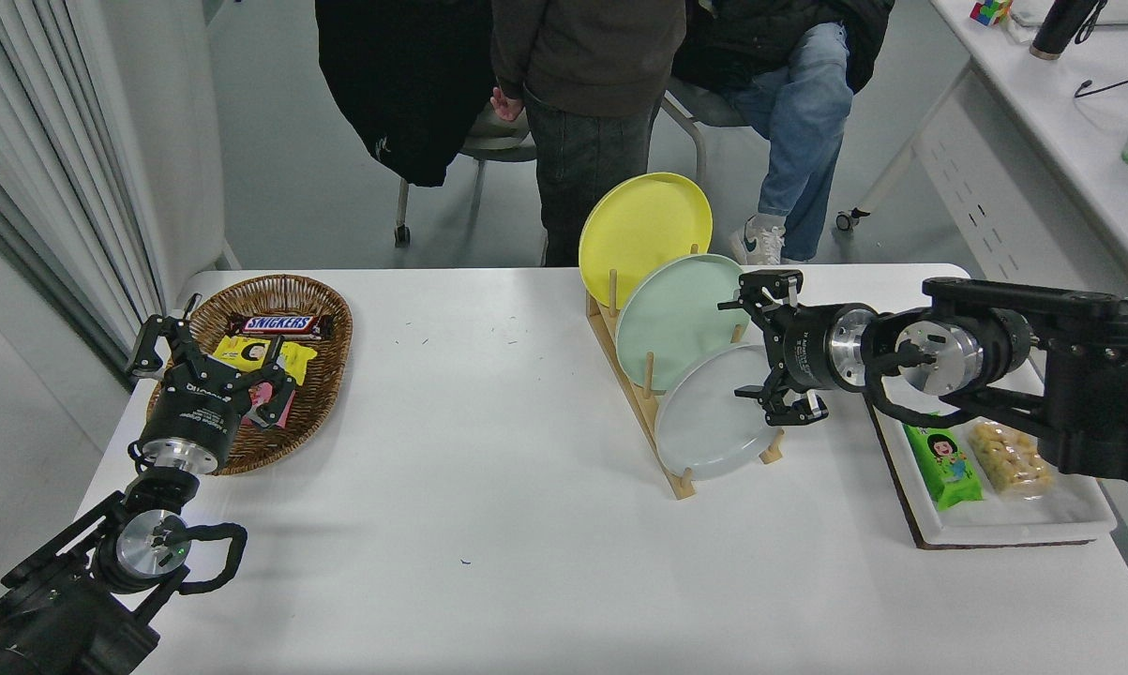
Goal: Place the plate on the table
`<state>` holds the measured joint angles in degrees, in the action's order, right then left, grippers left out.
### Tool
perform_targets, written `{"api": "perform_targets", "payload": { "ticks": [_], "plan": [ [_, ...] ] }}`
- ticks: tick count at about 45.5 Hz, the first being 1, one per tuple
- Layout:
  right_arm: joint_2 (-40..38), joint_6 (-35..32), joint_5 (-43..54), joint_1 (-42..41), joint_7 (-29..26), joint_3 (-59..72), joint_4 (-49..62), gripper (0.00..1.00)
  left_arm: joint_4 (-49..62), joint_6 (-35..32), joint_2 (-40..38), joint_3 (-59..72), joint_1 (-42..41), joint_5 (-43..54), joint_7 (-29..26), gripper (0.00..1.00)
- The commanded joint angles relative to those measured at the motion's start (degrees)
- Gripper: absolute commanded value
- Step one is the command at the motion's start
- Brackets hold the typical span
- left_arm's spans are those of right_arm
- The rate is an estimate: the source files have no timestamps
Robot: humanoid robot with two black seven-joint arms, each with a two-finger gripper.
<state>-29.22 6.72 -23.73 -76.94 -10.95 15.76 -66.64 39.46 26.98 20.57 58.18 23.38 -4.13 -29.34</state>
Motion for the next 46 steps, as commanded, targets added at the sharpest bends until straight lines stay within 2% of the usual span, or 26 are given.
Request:
{"api": "perform_targets", "payload": {
  "ticks": [1,15,46],
  "plan": [
    [0.5,0.0,-0.6,0.1,-0.8,-0.2,0.7,1.00,0.0,0.0,0.0,0.0,0.0,0.0,0.0,0.98],
    [2.7,0.0,-0.1,2.2,-0.8,-2.2,5.4,1.00,0.0,0.0,0.0,0.0,0.0,0.0,0.0,0.98],
    [4.4,-0.4,0.0,3.0,-1.0,-3.6,7.4,1.00,0.0,0.0,0.0,0.0,0.0,0.0,0.0,0.98]
  ]
}}
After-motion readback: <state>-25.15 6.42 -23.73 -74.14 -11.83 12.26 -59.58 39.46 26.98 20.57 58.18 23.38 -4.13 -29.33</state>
